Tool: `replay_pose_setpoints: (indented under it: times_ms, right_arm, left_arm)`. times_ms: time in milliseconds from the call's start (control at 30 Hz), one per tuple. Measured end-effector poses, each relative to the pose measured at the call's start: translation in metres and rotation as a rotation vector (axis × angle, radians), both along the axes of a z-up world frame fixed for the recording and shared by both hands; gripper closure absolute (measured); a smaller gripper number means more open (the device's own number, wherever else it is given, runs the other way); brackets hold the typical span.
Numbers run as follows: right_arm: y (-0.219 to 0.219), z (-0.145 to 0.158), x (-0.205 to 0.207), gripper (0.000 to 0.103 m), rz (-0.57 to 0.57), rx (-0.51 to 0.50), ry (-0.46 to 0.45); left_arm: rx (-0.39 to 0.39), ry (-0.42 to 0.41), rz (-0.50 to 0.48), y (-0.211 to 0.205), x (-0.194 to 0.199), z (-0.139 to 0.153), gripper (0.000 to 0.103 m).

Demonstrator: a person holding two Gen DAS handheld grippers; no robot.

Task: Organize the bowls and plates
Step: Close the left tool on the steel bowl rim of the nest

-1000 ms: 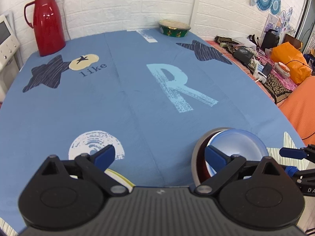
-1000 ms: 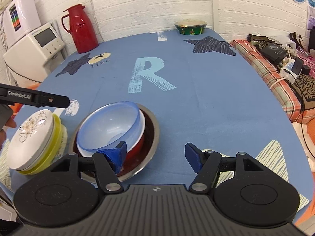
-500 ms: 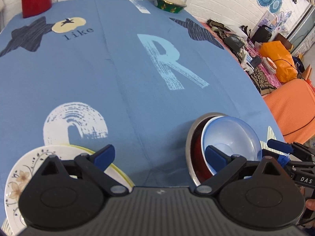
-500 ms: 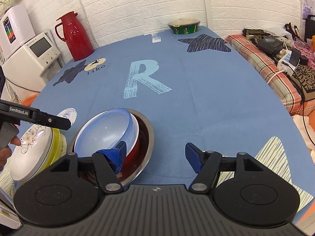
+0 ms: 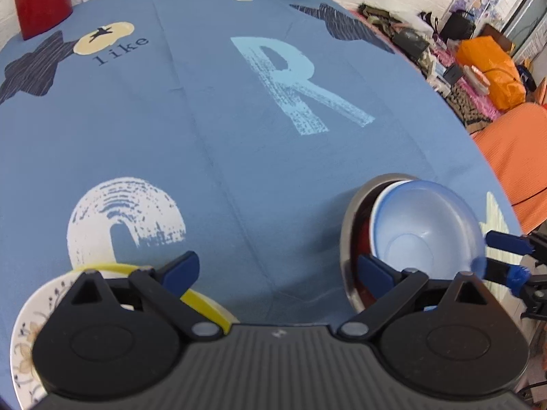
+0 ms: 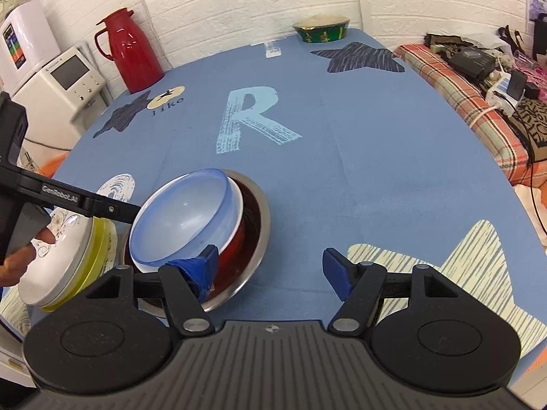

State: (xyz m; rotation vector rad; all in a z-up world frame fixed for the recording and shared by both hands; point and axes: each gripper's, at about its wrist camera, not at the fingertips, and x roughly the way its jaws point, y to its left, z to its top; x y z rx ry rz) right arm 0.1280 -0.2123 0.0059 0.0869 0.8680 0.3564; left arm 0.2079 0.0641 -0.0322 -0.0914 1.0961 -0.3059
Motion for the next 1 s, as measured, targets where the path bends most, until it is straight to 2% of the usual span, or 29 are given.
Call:
replay_pose_setpoints:
  times_ms: [133, 267, 500, 700, 833, 1000]
  right_arm:
    - [0.004, -0.007, -0.002, 0.050, -0.003, -0.032, 0.028]
    - [0.012, -0.014, -0.001, 0.049, 0.011, -0.024, 0.051]
    - [0.010, -0.017, 0.007, 0.046, -0.018, -0.035, 0.061]
    - [0.005, -0.024, 0.002, 0.036, -0.080, 0.004, 0.062]
    - [0.003, -0.024, 0.007, 0.033, -0.085, 0.012, 0.102]
    - [0.009, -0.022, 0.003, 0.032, -0.052, -0.043, 0.050]
  left_arm:
    - [0.021, 0.011, -0.093, -0.006, 0.011, -0.010, 0.003]
    - [0.003, 0.010, -0.125, -0.005, 0.016, -0.015, 0.002]
    - [0.001, -0.025, -0.136, -0.005, 0.010, -0.015, 0.002]
    - [0.013, -0.055, -0.142, -0.007, 0.008, -0.015, 0.001]
    - [0.017, -0.072, -0.138, -0.009, 0.007, -0.014, 0.001]
    - [-0.007, -0.052, -0.112, -0.005, 0.008, -0.016, 0.001]
